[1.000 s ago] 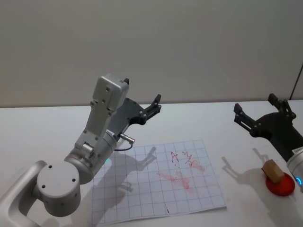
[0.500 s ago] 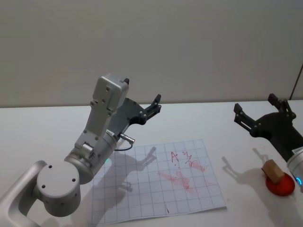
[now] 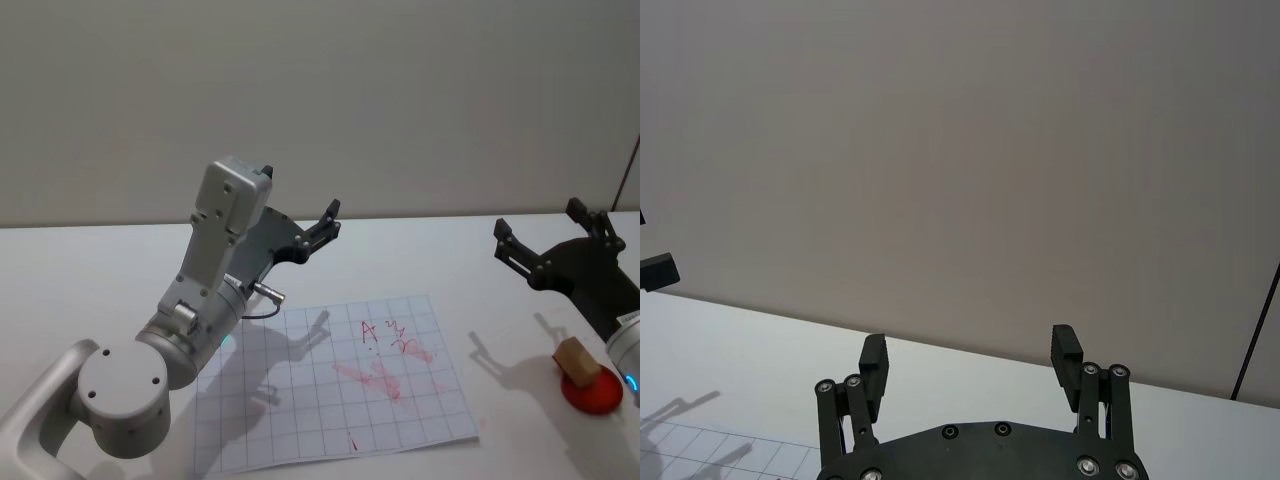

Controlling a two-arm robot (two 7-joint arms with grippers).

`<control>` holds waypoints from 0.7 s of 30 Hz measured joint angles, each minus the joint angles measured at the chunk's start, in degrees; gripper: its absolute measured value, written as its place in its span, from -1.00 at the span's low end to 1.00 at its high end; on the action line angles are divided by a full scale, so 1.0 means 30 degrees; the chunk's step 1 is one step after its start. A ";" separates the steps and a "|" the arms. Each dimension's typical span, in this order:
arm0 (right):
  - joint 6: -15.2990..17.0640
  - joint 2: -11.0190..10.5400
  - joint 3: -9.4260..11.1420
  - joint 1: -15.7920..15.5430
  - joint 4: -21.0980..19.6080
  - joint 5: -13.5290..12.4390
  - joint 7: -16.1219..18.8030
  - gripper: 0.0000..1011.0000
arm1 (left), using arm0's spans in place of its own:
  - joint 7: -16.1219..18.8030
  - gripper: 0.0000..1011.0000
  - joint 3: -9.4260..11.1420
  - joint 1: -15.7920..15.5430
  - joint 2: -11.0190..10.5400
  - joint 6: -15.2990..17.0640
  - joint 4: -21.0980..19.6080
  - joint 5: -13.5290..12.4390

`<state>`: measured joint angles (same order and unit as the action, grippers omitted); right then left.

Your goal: Use the one hand to pick up the stamp and affix it onto the A4 paper.

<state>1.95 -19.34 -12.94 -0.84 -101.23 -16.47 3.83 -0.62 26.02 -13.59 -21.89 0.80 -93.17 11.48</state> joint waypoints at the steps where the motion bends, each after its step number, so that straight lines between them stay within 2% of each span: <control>1: 0.0000 -0.0001 0.0003 -0.0001 0.0001 0.0000 0.0003 0.98 | 0.0000 0.98 0.0001 0.0000 0.0001 -0.0001 0.0000 0.0000; 10: -0.0001 -0.0382 0.0262 -0.0389 -0.0236 -0.0265 -0.0094 0.98 | 0.0000 0.98 0.0001 0.0000 0.0001 -0.0001 -0.0001 0.0000; 21: 0.0430 -0.2196 0.1247 -0.2803 -0.1518 -0.1450 -0.0771 0.98 | 0.0000 0.98 0.0000 0.0000 0.0000 -0.0001 -0.0001 0.0000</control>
<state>3.24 -25.92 -9.19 -9.25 -105.78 -20.82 1.51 -0.62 26.02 -13.59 -21.89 0.79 -93.18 11.48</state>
